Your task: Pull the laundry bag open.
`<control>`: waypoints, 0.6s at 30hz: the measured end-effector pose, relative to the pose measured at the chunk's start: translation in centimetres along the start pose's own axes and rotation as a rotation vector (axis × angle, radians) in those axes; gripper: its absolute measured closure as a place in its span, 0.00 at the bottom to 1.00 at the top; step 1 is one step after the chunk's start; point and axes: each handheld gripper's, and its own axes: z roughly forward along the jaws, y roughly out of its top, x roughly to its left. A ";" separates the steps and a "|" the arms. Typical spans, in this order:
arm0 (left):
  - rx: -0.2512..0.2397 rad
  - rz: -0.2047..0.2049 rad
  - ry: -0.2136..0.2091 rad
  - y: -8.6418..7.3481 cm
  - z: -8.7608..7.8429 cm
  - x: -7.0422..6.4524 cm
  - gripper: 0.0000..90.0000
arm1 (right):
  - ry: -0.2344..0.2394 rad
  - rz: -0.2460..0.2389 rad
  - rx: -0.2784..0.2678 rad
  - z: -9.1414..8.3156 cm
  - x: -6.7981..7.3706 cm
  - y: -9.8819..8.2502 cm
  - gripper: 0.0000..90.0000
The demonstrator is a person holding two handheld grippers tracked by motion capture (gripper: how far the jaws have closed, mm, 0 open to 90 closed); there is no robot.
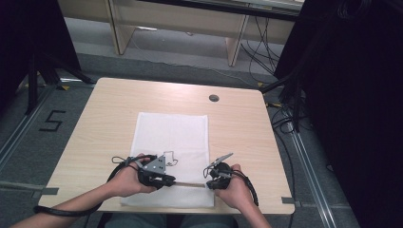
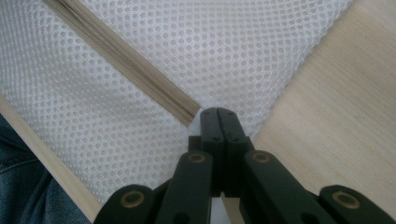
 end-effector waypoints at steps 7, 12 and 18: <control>-0.003 0.000 -0.002 0.0 0.0 0.0 0.91 | -0.003 0.017 0.009 -0.1 0.1 0.0 1.00; -0.005 -0.007 -0.002 -0.1 -0.2 0.1 0.91 | -0.002 0.009 0.005 0.0 0.1 0.0 1.00; -0.005 -0.005 -0.004 -0.1 -0.2 0.0 0.91 | -0.001 0.027 0.019 -0.1 0.3 0.0 1.00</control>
